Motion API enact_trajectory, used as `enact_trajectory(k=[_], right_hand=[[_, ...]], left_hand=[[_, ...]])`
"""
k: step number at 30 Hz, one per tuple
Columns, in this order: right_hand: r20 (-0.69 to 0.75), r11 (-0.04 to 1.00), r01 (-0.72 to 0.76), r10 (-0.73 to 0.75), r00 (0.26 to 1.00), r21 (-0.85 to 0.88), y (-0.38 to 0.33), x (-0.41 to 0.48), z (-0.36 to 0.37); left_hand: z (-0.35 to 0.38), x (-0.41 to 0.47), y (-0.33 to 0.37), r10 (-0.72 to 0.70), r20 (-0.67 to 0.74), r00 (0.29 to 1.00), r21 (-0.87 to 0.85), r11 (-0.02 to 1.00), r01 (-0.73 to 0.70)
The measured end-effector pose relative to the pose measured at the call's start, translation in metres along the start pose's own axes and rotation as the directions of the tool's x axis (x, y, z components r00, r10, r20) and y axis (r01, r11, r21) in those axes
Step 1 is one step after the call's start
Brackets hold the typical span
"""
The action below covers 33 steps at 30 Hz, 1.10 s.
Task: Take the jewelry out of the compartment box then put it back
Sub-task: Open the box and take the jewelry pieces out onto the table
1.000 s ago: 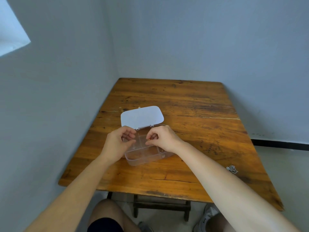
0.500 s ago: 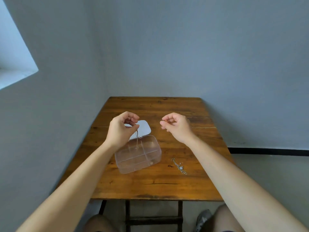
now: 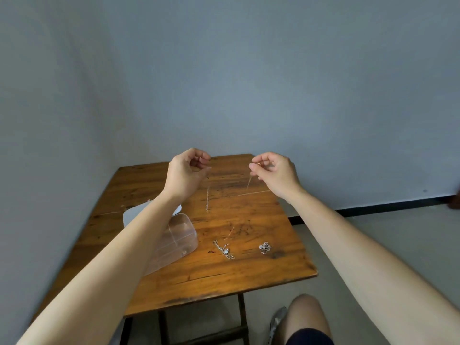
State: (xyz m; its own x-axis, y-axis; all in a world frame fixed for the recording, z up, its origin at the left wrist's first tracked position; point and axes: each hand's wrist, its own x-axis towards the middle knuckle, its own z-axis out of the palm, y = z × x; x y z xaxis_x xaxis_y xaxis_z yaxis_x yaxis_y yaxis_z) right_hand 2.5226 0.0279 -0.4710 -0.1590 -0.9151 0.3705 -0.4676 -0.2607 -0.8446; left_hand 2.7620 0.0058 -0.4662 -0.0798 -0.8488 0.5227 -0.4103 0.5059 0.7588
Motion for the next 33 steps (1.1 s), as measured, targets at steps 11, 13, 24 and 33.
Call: enact_trajectory(k=[11,13,24,33], right_hand=[[-0.029,0.994,-0.112,0.112,0.993,0.006,0.06,-0.005,-0.027],[-0.018,0.99,-0.137,0.137,0.99,0.025,0.075,-0.009,-0.022],[0.179,0.905,-0.283,0.35,0.919,-0.318,0.158,-0.037,0.025],[0.249,0.873,-0.151,0.292,0.924,-0.463,0.143,-0.027,0.039]], left_hand=[[0.081,-0.012,-0.041,-0.108,0.111,0.988,0.011,0.994,0.107],[0.093,-0.021,-0.055,-0.161,0.142,0.977,0.021,0.987,0.16],[0.119,-0.07,-0.121,-0.346,0.335,0.876,0.268,0.927,0.264],[0.081,-0.059,-0.11,-0.311,0.243,0.919,0.22,0.94,0.26]])
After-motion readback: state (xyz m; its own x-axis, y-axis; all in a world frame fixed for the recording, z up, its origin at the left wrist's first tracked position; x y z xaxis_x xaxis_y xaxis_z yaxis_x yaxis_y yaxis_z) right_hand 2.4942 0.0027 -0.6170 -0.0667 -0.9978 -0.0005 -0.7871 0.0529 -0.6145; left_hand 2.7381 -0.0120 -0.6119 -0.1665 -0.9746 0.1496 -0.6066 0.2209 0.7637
